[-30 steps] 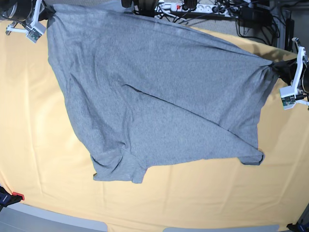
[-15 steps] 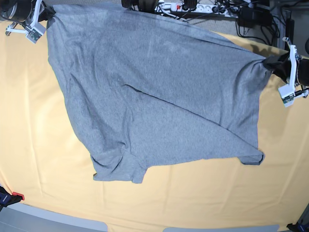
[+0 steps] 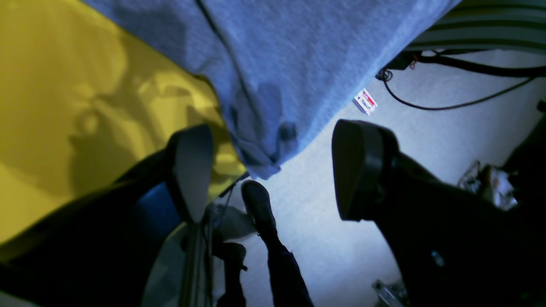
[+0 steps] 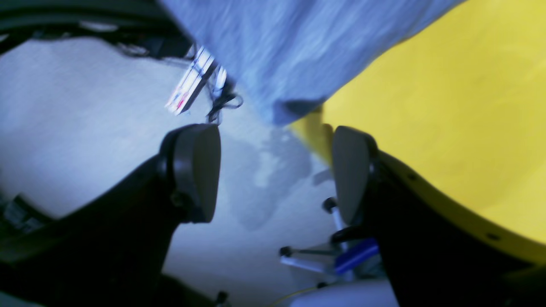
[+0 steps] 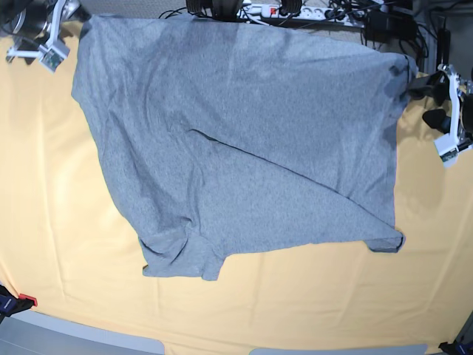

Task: Layout the t-shirt on the table in an organized manner, then fold the t-shirt properly
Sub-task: 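Lift and stretch the shirt between both grippers, then lay it flat, then grasp the shirt hem corner with the right gripper and pull it outward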

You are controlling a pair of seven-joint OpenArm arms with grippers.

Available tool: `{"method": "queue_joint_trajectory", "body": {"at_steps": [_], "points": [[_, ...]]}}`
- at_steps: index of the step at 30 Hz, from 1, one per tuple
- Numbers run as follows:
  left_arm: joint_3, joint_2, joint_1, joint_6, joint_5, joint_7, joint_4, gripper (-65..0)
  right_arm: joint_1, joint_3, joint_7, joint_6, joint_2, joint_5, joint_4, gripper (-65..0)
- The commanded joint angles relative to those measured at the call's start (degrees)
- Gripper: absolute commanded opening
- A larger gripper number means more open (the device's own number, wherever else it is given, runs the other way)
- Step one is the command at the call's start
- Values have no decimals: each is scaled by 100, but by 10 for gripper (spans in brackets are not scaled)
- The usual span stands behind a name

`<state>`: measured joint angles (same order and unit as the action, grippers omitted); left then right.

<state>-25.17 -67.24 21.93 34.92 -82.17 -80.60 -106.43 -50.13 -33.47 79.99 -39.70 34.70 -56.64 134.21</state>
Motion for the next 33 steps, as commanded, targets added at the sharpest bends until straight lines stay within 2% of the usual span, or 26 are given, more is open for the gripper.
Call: {"method": "queue_joint_trajectory", "body": {"at_steps": [1,3,9,12,15,20,27,30,33], "points": [[-79,-146,-173,-26,-81,60,-42,-204,103,-44,-70,-30,72,13,79,-222],[-79,-101,-472,-66,-17,60,-42,-205,479,-44,-269,-30,70,7,79,-222],[-79,190,-1475,-369,918,60,151,-205,1521,-44,-1580,90,55,20,79,-235],[-79,437,-1860,-372,1167,60,494,-205,2033,-24,-2535,177,35,514,79,-235],[-79,671,-2140,-374,1211,60,935,-205,2651,-24,-3152,551,35,894,-380,-235],[-79,964,-2361,-372,1121,60,1668,-205,3803,339,-3027,787,37,693,-1626,-235],[-79,1215,-2367,-367,1032,60,1956,-205,5222,1821,-2918,944,11,695,-3587,-235],[-79,1215,-2367,-369,1034,60,1956,-205,5792,2306,-2765,1038,-203,697,-4275,-235],[-79,1215,-2369,-369,1034,60,1956,-205,6203,2494,-2610,1045,-542,699,-4898,-235]]}}
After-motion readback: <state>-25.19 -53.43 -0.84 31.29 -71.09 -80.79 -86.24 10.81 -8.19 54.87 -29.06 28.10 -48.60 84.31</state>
